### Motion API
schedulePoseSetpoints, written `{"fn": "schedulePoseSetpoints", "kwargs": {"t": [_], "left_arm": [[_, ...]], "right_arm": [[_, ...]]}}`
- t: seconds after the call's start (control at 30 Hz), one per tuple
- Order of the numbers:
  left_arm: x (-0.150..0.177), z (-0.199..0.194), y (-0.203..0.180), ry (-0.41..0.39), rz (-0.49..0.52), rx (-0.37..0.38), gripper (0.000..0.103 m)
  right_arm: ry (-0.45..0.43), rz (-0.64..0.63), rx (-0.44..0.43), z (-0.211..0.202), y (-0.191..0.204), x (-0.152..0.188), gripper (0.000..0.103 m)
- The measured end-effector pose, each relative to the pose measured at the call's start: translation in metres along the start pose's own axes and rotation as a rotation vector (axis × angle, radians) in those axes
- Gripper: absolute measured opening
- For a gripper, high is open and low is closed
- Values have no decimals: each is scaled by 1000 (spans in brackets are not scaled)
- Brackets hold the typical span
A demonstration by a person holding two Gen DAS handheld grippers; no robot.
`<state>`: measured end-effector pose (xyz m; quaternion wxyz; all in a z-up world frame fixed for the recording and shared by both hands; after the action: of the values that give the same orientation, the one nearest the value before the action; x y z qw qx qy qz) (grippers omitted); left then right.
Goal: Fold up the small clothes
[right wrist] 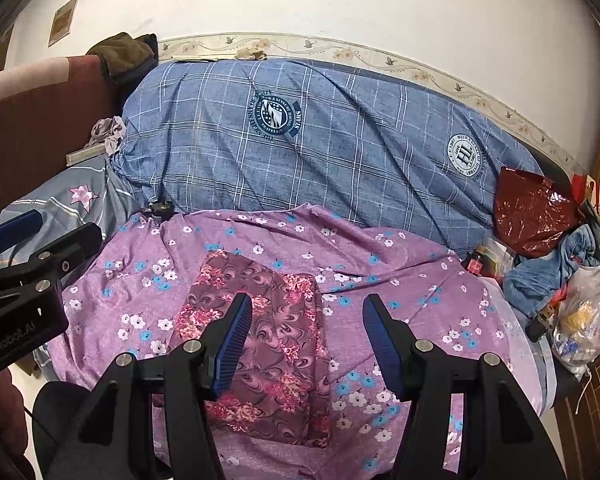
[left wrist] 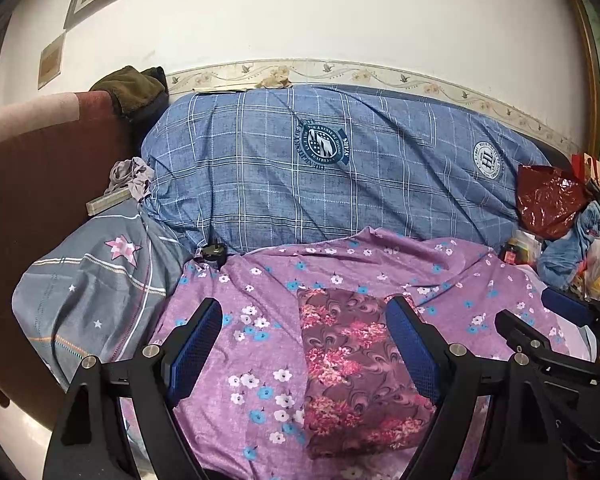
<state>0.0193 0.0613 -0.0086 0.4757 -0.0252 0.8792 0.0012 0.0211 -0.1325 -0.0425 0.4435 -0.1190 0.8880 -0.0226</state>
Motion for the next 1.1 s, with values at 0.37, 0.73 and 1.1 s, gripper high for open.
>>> {"fn": "schedulePoseSetpoints", "kwargs": {"t": [0.37,0.73,1.1], "left_arm": [[9,-17,4,-10,-9,6,84],[9,-36,13,-42,-21,20,84],[3,-21,16,-21,-19,18,84]], "right_arm": [[-9,1,18,-11,5,2,59],[-23,-9,19,-21,11,1,59],[-2,-10,1,-6,11,1,59]]}}
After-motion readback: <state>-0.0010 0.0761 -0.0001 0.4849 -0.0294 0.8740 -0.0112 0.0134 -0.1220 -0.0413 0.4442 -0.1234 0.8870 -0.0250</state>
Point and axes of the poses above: each gripper's, at about its wrist camera, not at the fingertips, and z roughly the way its jaws point, y to its left, x to its underside, the point moved 5 cm from there along z, roughly the way its jaws point, and after that the axes turned 3 degrees about y, right-handed, at the moved point
